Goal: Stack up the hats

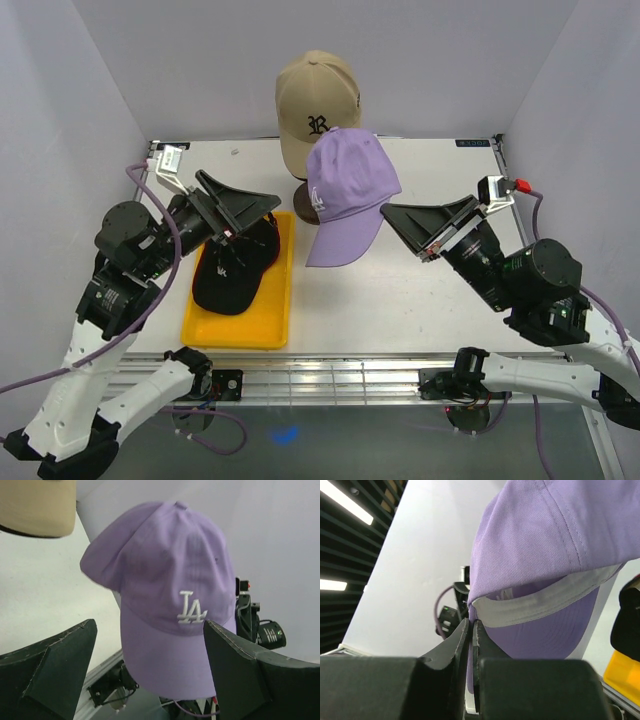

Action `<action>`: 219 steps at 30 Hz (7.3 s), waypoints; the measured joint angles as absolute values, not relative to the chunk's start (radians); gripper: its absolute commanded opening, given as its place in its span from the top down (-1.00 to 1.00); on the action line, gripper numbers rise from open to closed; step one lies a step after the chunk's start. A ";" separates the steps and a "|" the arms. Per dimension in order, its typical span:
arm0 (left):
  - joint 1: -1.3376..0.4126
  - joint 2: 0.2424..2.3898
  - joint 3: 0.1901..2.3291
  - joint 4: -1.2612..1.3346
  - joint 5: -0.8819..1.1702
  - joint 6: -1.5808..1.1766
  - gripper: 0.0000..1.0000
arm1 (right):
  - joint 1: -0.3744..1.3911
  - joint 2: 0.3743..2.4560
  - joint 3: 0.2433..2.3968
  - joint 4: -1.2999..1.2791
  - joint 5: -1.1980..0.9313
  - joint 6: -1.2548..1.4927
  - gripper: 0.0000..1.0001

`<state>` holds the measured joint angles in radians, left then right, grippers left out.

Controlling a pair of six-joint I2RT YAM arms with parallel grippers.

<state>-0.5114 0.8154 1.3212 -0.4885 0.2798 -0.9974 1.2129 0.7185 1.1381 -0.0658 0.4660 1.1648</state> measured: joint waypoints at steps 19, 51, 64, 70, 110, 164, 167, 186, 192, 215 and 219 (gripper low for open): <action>-0.303 0.839 0.820 0.226 0.697 -1.495 -0.96 | 1.205 0.772 1.211 0.052 0.457 1.118 0.84; -0.295 0.867 0.855 0.735 0.786 -1.901 -0.49 | 0.991 0.931 1.081 0.487 0.146 1.318 0.84; -0.289 0.870 0.915 0.757 0.767 -1.914 0.38 | 0.925 0.958 1.079 0.530 0.040 1.380 0.85; -0.289 0.860 0.951 0.794 0.751 -1.927 1.00 | 0.905 0.976 1.094 0.507 0.010 1.380 0.81; -0.282 1.295 1.369 0.776 0.609 -1.937 1.00 | 0.691 1.336 1.554 0.464 -0.336 1.460 0.84; -0.205 1.660 1.468 0.698 0.729 -1.928 1.00 | 0.474 1.530 1.398 0.598 -0.436 1.406 0.84; -0.205 1.639 1.414 0.718 0.719 -1.926 1.00 | 0.474 1.530 1.373 0.613 -0.451 1.411 0.84; -0.212 1.588 1.256 0.757 0.725 -1.900 1.00 | 0.439 1.512 1.240 0.681 -0.516 1.474 0.84; -0.212 1.567 1.201 0.794 0.725 -1.895 1.00 | 0.434 1.512 1.219 0.694 -0.546 1.495 0.84; -0.224 1.554 1.089 0.831 0.783 -1.855 1.00 | 0.391 1.491 1.077 0.761 -0.607 1.558 0.84; -0.226 1.554 1.087 0.831 0.801 -1.846 1.00 | 0.385 1.485 1.059 0.772 -0.615 1.568 0.84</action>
